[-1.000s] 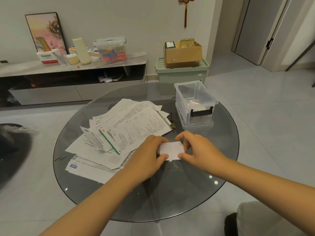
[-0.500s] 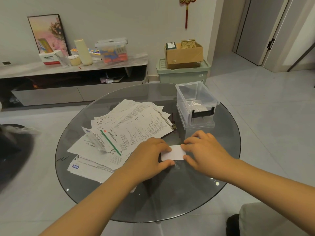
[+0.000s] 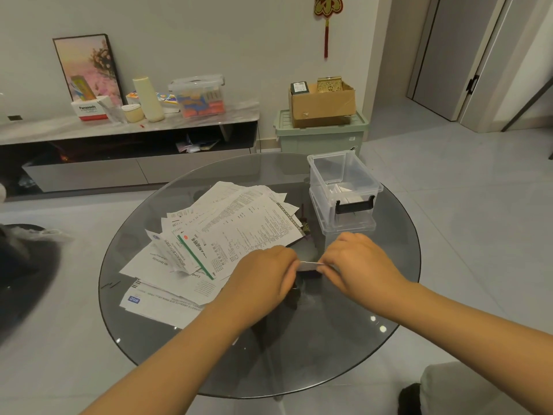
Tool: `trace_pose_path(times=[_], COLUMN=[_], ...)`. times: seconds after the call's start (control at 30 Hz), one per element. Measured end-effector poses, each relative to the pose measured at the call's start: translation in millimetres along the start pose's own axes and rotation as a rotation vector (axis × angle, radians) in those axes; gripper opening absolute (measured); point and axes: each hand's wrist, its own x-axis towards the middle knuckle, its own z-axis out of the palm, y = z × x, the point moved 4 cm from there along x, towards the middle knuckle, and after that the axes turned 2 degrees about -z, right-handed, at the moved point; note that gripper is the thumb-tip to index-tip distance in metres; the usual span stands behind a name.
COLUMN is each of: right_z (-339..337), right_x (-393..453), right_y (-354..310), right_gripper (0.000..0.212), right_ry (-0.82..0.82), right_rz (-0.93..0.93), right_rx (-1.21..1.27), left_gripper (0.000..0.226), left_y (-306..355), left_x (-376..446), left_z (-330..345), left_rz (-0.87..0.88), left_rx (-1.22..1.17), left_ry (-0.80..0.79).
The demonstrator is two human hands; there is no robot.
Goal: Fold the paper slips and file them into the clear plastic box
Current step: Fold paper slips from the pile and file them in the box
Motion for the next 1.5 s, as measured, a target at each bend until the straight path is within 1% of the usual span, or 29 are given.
trace_pose_path(times=[0.1,0.17,0.3,0.4,0.5,0.6,0.7,0.77,0.83,0.87,0.93,1.03,1.1,1.23,1.37,1.5], right_z=[-13.0,-21.5,-31.1,-36.1,-44.5,-52.3,-61.7,-70.2,-76.9,-79.6,-81.3,-76.8,-71.7,-62.7,-58.8,-53.3], right_x=[0.8,1.9,7.3,13.5,19.8,23.4,27.8,29.9,29.5,28.9,28.9,32.3,37.0,48.8,56.5,63.9], right_y=[5.9,8.8,12.2,14.9,20.9,28.0,42.4,55.1,69.0,76.8,89.4,99.5,100.9,99.9,99.7,108.7], right_gripper=[0.024,0.019,0.004,0.010,0.010,0.002,0.007,0.007,0.006,0.006,0.004,0.002,0.003,0.010,0.013,0.019], right_ry=[0.108,0.160,0.219,0.256,0.276,0.299,0.381,0.456,0.547,0.586,0.631,0.612,0.579,0.517,0.486,0.338], right_rz=[0.117,0.145,0.157,0.202,0.218,0.199,0.216,0.286,0.375,0.419,0.495,0.573,0.587,0.550,0.532,0.590], right_rx=[0.159,0.245,0.411,0.501,0.529,0.486,0.486,0.505,0.546,0.554,0.535,0.453,0.392,0.298,0.257,0.168], left_gripper=[0.013,0.007,0.017,0.014,0.015,0.009,0.010,0.013,0.010,0.014,0.018,0.022,0.029,0.053,0.058,0.065], left_y=[-0.3,-1.3,-5.3,-6.0,-4.3,-5.3,-1.9,4.0,9.1,11.5,13.8,16.5,17.7,19.0,24.1,20.9], left_x=[3.1,7.3,17.3,27.3,38.8,49.5,70.0,86.0,101.1,109.6,124.2,142.0,151.2,169.2,180.4,192.4], left_z=[-9.4,-15.3,-27.1,-35.0,-41.4,-45.8,-51.2,-53.6,-53.0,-51.1,-45.1,-31.2,-21.3,-7.1,1.6,11.2], left_rz=[-0.135,-0.228,-0.393,-0.431,-0.428,-0.393,-0.327,-0.279,-0.240,-0.218,-0.164,-0.046,0.011,0.089,0.160,0.144], left_rx=[-0.214,-0.347,-0.504,-0.582,-0.653,-0.628,-0.588,-0.595,-0.611,-0.582,-0.444,-0.207,-0.132,-0.070,0.007,0.047], left_ry=[0.047,0.090,0.191,0.227,0.246,0.212,0.177,0.194,0.205,0.196,0.152,0.038,-0.047,-0.197,-0.279,-0.364])
